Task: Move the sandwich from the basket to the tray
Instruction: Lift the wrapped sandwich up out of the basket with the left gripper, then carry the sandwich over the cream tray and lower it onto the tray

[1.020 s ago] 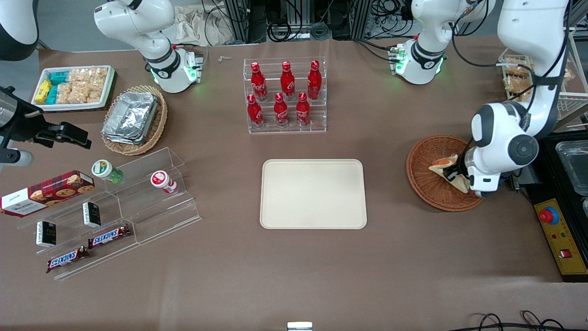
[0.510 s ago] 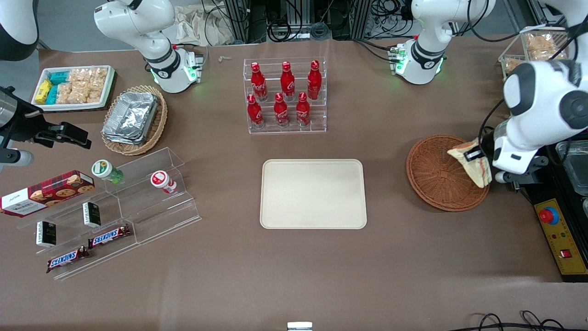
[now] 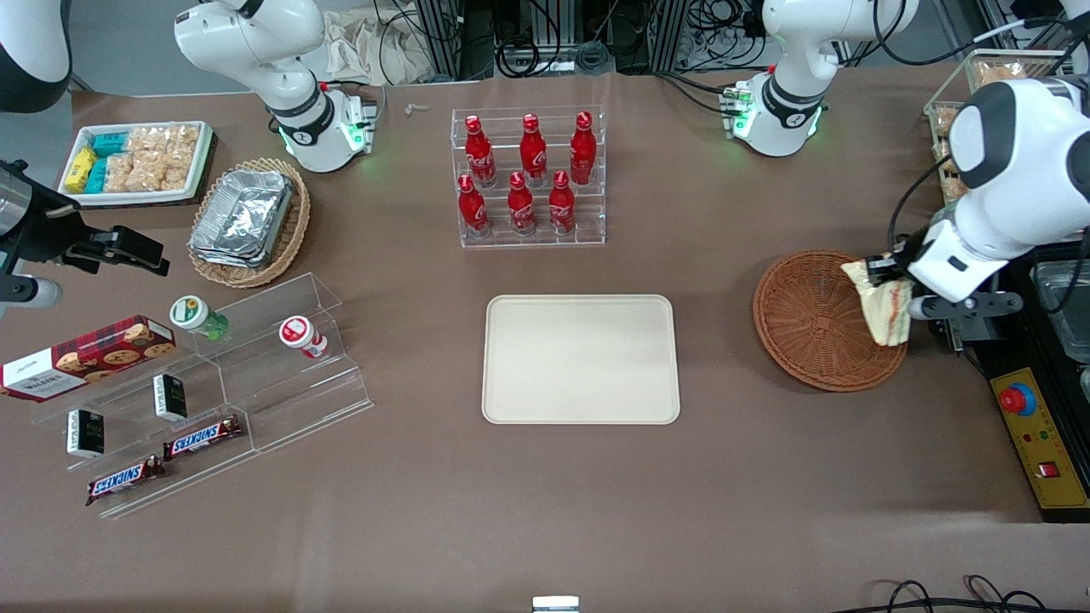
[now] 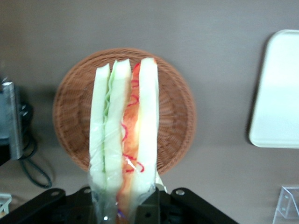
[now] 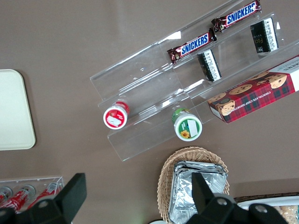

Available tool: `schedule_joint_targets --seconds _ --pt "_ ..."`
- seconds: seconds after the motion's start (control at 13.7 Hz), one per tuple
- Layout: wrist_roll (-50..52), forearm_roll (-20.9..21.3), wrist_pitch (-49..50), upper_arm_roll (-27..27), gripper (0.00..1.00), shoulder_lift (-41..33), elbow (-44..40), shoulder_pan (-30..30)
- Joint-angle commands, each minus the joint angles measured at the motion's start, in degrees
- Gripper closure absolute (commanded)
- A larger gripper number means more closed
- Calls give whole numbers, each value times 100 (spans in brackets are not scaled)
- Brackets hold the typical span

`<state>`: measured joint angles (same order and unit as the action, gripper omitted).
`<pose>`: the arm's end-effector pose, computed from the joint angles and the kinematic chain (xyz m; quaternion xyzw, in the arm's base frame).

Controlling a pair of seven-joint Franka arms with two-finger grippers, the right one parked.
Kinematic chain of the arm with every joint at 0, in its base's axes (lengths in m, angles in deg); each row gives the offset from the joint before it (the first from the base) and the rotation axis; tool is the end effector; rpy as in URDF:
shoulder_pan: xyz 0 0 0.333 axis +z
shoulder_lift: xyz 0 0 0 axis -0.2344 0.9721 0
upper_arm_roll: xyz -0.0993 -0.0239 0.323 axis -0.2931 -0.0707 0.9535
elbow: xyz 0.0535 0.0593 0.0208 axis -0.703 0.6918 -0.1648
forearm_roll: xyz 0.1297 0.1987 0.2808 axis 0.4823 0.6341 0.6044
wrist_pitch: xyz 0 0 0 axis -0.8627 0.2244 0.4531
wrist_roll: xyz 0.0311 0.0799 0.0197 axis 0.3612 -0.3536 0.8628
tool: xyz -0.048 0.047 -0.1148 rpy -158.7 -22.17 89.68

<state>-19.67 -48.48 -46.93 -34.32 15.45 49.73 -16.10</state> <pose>0.5027 -0.0360 0.4586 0.9986 -0.0062 -0.0519 0.0121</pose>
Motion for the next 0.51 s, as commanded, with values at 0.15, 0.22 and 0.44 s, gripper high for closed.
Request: schedule_joint_targets --seconds 0.15,0.22,0.44 --pt "23 -103 149 -917 100 8 -198 -19" --pt "172 -103 114 -1110 100 51 -207 -19" --pt "926 -7 -166 -1874 100 533 -417 -19"
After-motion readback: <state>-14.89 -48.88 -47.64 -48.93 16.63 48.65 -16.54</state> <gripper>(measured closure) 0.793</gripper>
